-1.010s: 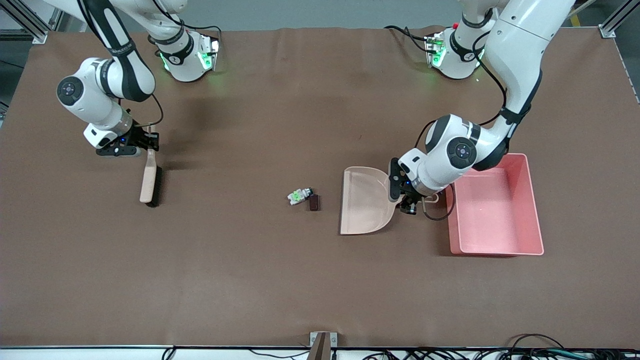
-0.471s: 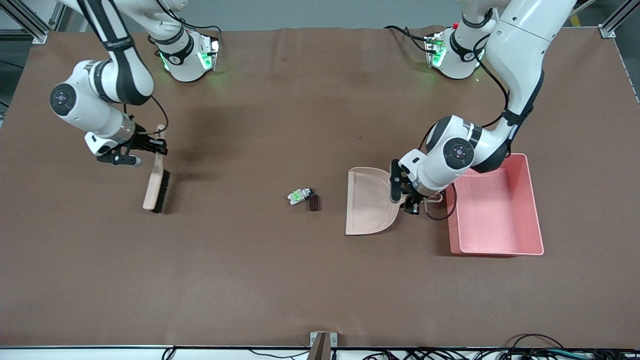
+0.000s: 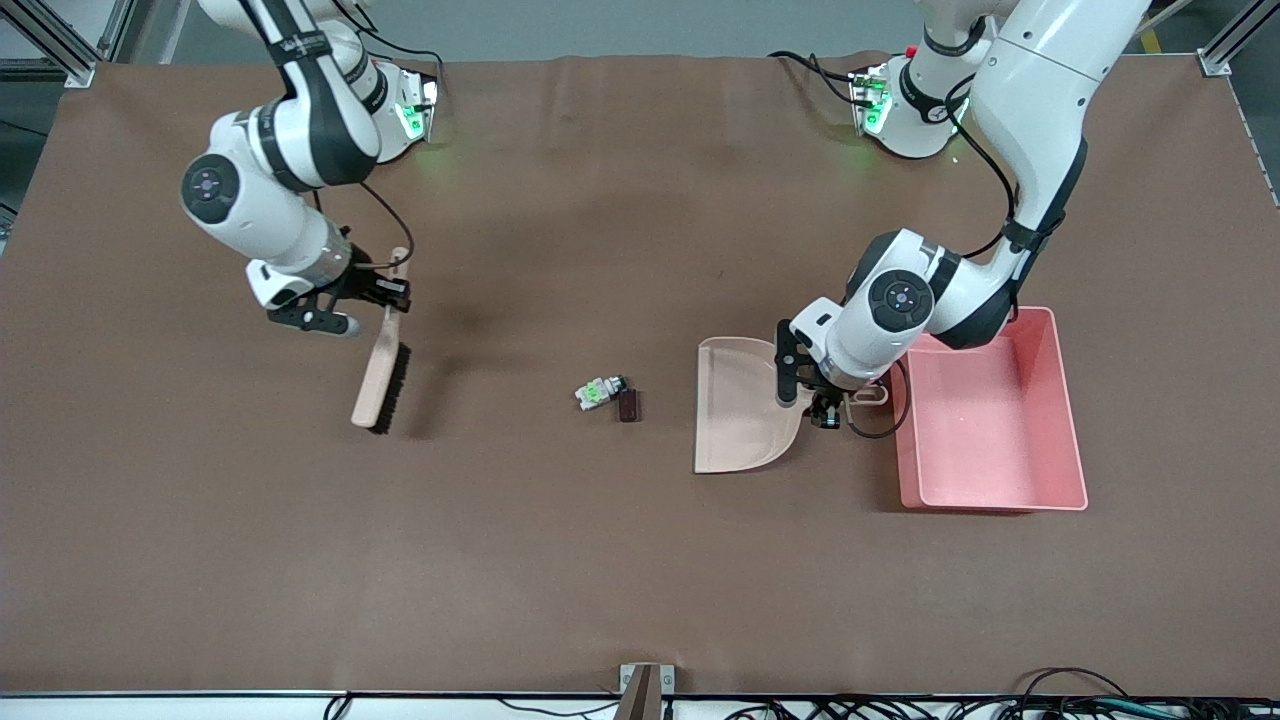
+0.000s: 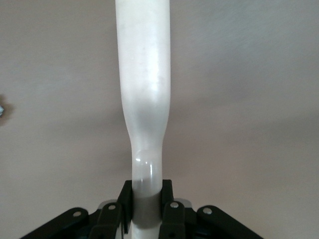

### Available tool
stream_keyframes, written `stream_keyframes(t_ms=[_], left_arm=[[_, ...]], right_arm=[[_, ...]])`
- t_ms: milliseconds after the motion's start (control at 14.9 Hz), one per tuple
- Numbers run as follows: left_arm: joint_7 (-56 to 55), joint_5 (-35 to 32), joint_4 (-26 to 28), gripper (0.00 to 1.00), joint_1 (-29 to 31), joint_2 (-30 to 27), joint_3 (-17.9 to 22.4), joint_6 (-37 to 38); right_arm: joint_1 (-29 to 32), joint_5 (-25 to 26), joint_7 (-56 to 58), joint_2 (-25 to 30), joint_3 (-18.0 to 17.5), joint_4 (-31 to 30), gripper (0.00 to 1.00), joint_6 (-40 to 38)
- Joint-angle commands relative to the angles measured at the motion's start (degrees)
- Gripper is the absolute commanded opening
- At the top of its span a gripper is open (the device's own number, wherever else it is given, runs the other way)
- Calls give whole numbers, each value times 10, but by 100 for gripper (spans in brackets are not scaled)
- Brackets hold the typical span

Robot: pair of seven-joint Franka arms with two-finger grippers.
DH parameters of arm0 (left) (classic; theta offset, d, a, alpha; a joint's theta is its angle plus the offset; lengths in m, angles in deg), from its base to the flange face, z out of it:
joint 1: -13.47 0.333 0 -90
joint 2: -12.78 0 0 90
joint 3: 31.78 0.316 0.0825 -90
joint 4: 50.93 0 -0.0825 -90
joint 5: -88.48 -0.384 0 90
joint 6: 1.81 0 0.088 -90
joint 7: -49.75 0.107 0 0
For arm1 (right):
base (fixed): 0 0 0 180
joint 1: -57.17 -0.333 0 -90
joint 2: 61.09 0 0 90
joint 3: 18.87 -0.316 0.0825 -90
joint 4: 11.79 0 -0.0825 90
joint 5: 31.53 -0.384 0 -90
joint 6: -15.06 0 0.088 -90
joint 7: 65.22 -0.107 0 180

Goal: Clean e-waste and dump in bin
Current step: 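Carry the white brush with the right gripper toward the capacitor and switch, then sweep the capacitor and green switch into the dustpan with the right brush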

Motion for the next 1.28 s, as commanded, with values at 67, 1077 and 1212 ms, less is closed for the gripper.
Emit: stream_keyframes(t_ms=[67, 1077, 1212], left_arm=[[-7, -15, -9, 0, 0, 2, -1, 9], [-8, -15, -10, 0, -20, 2, -5, 9], [-9, -15, -10, 0, -25, 3, -5, 9]], right_arm=[[-78, -15, -97, -56, 7, 52, 0, -3], [-244, -6, -214, -247, 9, 216, 0, 55], [-251, -5, -214, -249, 9, 216, 0, 55]])
